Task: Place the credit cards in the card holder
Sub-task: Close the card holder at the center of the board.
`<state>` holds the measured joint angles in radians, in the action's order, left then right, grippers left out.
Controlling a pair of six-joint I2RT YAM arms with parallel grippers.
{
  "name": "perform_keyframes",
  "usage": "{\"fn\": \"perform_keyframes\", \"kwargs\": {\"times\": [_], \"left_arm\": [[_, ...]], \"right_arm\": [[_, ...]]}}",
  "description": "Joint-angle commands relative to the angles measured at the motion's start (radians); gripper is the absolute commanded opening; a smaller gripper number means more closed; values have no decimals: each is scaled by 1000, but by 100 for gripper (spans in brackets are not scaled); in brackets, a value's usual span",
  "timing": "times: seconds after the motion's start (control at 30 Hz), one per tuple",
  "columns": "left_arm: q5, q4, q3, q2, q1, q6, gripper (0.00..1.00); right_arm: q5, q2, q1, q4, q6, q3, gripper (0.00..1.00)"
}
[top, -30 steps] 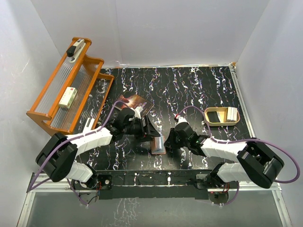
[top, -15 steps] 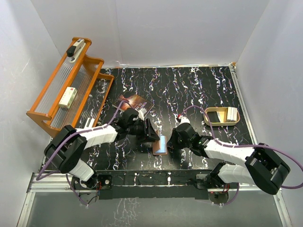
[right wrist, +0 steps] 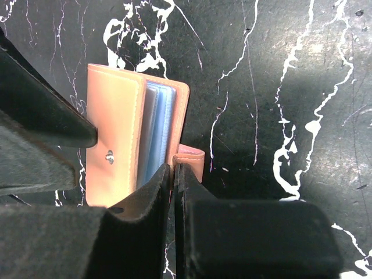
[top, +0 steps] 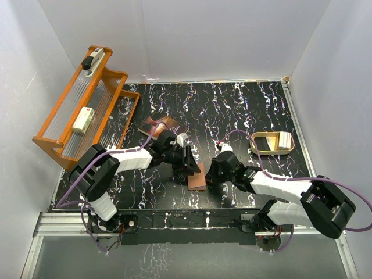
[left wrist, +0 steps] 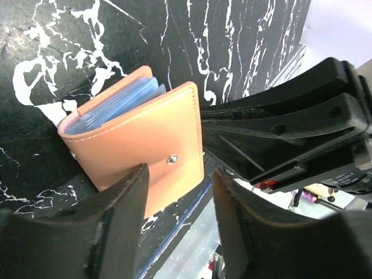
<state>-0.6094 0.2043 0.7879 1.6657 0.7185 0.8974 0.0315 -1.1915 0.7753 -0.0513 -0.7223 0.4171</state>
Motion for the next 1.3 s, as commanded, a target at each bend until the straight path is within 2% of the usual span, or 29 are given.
{"fn": "perform_keyframes", "kwargs": {"times": [0.0,0.17,0.27,0.47,0.77,0.83,1.0,1.27], "left_arm": [[-27,-43,29,16,7,-25,42],[46,-129,46,32,9,-51,24],[99,-182,46,34,8,-73,19],[101,-216,49,92,8,-99,18],[104,-206,37,68,8,-82,17],[98,-204,34,52,7,-66,17],[118,-230,31,-38,9,-32,26],[251,-293,-1,-136,3,-38,26]], "right_arm": [[45,22,4,-18,25,44,0],[55,44,3,-48,25,58,0],[59,63,2,-64,25,71,0],[4,76,3,-45,20,93,0],[-57,-13,3,-10,28,147,3],[-69,-39,4,1,27,152,3],[-77,-76,4,8,29,149,4],[-87,-70,3,0,21,152,12]]}}
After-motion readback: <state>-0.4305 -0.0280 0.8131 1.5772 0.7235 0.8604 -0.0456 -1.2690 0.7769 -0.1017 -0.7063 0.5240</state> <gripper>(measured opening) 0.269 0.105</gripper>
